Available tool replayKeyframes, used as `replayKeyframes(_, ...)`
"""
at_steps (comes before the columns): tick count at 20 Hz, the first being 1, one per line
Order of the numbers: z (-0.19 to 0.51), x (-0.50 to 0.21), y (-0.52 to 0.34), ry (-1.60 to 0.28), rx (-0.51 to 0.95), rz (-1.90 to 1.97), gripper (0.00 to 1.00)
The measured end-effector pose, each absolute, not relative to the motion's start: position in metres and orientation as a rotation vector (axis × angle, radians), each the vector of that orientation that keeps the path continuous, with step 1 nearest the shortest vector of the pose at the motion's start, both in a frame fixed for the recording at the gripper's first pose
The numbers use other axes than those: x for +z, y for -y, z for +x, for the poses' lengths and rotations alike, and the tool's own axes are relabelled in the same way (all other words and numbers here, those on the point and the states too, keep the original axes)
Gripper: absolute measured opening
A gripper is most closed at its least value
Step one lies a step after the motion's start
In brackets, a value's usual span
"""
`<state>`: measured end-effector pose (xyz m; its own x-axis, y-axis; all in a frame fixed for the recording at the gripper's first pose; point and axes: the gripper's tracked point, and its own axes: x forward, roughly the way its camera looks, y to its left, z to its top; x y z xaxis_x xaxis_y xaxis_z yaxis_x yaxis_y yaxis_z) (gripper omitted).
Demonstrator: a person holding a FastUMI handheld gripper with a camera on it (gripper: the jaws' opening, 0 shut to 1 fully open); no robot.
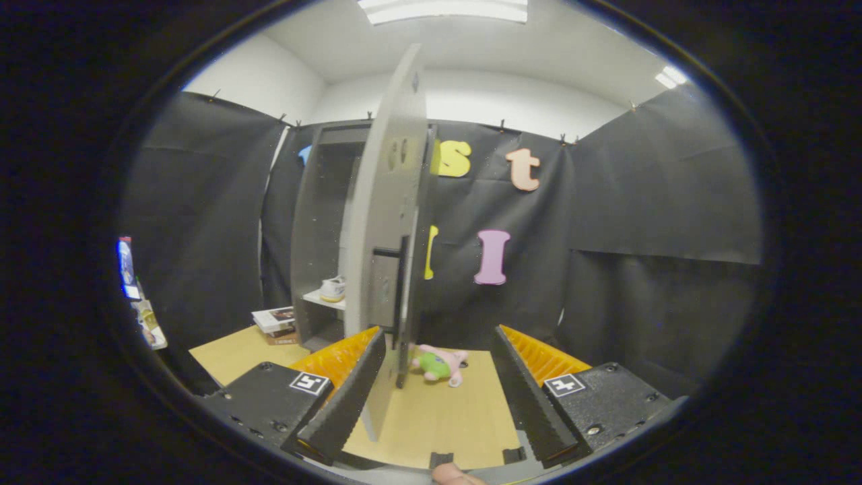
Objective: Open the shoe cabinet door, grab the shoes and put them into the shoe cabinet, then close the shoe cabinet door.
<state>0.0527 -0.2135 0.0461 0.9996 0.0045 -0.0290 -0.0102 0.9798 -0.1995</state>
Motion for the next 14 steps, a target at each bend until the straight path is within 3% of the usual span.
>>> replayKeyframes(8, 0.103, 0.068, 0.310, -0.051, -0.116, -0.158, 1.00)
replayKeyframes(14, 0.141, 0.076, 0.294, -0.008, 0.014, -0.190, 1.00)
